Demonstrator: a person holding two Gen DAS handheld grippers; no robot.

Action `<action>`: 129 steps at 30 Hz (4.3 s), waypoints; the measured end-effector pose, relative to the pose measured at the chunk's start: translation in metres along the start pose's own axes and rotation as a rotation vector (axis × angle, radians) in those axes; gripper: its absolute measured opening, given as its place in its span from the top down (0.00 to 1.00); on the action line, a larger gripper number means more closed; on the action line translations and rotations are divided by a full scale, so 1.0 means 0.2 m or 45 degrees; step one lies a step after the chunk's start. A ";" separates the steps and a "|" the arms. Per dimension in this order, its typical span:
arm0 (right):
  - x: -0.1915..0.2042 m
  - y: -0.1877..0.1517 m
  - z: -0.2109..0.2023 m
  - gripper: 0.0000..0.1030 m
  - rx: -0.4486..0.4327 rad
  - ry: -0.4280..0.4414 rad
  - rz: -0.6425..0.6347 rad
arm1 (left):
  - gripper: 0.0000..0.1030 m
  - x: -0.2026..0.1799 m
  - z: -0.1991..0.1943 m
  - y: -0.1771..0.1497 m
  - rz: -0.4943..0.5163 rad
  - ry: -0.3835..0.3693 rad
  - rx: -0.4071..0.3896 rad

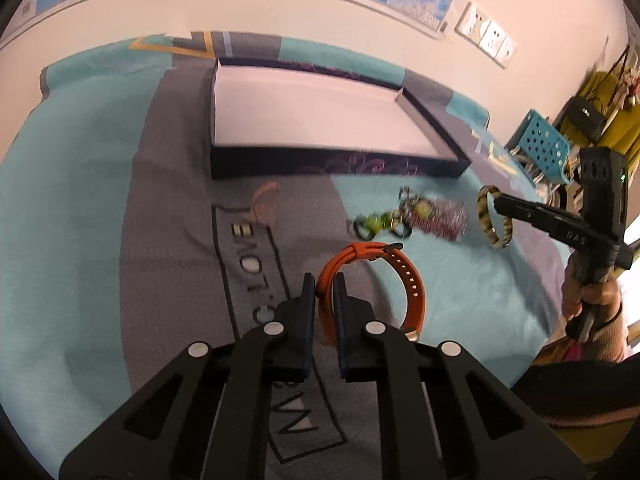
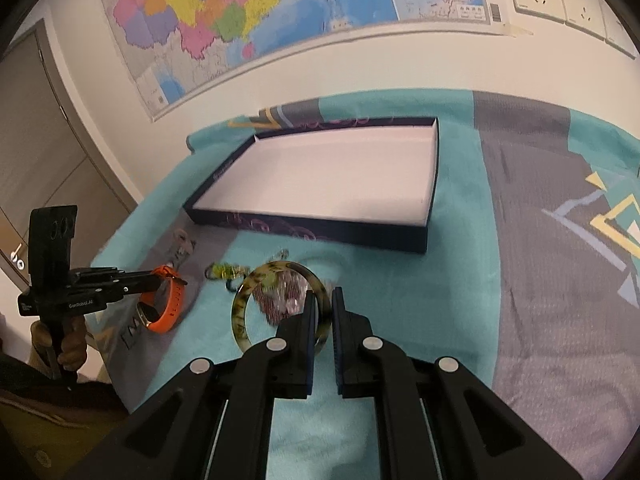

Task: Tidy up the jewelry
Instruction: 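Carry the watch band into the box with the left tool while the right tool places the bangle beside it, then open both tools and withdraw them from the box toward the remaining jewelry, then grasp the pink heart pendant with the left tool while the right tool grasps the clear crystal bracelet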

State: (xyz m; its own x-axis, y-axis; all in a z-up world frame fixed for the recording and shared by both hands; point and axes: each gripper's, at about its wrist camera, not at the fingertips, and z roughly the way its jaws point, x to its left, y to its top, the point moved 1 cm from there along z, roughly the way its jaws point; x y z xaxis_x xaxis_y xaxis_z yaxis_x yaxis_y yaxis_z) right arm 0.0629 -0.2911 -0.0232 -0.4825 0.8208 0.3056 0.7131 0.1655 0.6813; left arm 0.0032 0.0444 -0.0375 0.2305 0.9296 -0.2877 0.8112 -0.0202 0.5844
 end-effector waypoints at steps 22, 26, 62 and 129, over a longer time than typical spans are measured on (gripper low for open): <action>-0.17 0.73 0.59 0.94 0.008 -0.102 0.045 | 0.91 0.02 0.30 0.83 -0.065 0.006 -0.134; -0.21 0.79 0.70 0.94 0.050 -0.126 0.077 | 0.91 0.05 0.45 0.90 -0.092 0.036 -0.080; -0.01 0.58 0.31 0.64 -0.107 -0.044 -0.086 | 0.42 -0.01 0.31 0.88 0.002 0.172 -0.200; -0.05 0.13 0.04 0.93 -0.116 0.167 0.092 | 0.35 0.02 0.09 0.13 0.012 0.187 -0.111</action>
State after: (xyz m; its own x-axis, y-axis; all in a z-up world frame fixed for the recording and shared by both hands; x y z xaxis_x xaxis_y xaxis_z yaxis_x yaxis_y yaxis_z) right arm 0.0899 -0.2907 -0.0142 -0.4980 0.7497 0.4359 0.7021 0.0535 0.7100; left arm 0.0342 0.0411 -0.0375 0.1515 0.9735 -0.1716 0.7581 -0.0030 0.6522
